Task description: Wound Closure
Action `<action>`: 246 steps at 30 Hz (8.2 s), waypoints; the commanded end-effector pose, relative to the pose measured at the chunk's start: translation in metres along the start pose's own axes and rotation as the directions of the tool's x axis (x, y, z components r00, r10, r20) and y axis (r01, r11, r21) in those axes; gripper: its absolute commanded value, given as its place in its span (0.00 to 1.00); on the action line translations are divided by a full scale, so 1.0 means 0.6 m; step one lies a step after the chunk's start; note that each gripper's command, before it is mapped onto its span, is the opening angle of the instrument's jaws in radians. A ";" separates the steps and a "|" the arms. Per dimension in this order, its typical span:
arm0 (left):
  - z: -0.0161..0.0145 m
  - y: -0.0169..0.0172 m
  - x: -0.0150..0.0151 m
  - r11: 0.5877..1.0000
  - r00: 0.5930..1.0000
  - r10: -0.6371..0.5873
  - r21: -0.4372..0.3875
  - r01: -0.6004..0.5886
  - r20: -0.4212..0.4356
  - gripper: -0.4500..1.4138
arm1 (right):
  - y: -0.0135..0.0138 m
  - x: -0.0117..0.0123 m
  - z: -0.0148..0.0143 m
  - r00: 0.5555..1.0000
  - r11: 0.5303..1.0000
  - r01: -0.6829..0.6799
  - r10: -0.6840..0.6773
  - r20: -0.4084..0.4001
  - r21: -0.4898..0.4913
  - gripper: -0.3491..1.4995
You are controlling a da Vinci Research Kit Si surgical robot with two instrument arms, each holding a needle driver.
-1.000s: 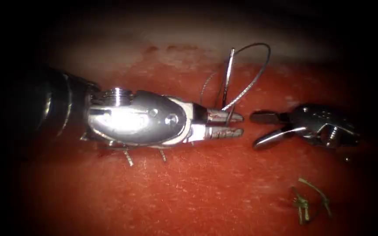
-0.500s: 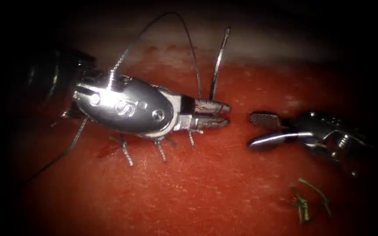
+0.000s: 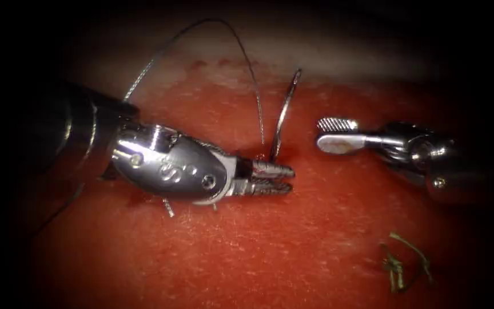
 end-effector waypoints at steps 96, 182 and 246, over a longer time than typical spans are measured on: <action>0.0074 -0.0017 -0.0048 0.571 0.321 -0.665 0.184 0.800 0.674 0.05 | -0.0034 0.0064 0.0052 0.662 0.657 0.748 -0.732 -0.160 0.094 0.00; 0.0108 0.0030 -0.0130 0.547 0.346 -0.497 -0.022 0.837 0.796 0.13 | 0.0008 -0.0024 0.0118 0.041 0.040 0.999 -0.993 -0.107 0.011 0.00; 0.0090 0.0139 -0.0101 0.577 0.382 -0.538 -0.002 0.817 0.751 0.17 | 0.0019 0.0018 0.0162 0.113 0.048 0.930 -0.981 -0.158 0.365 0.00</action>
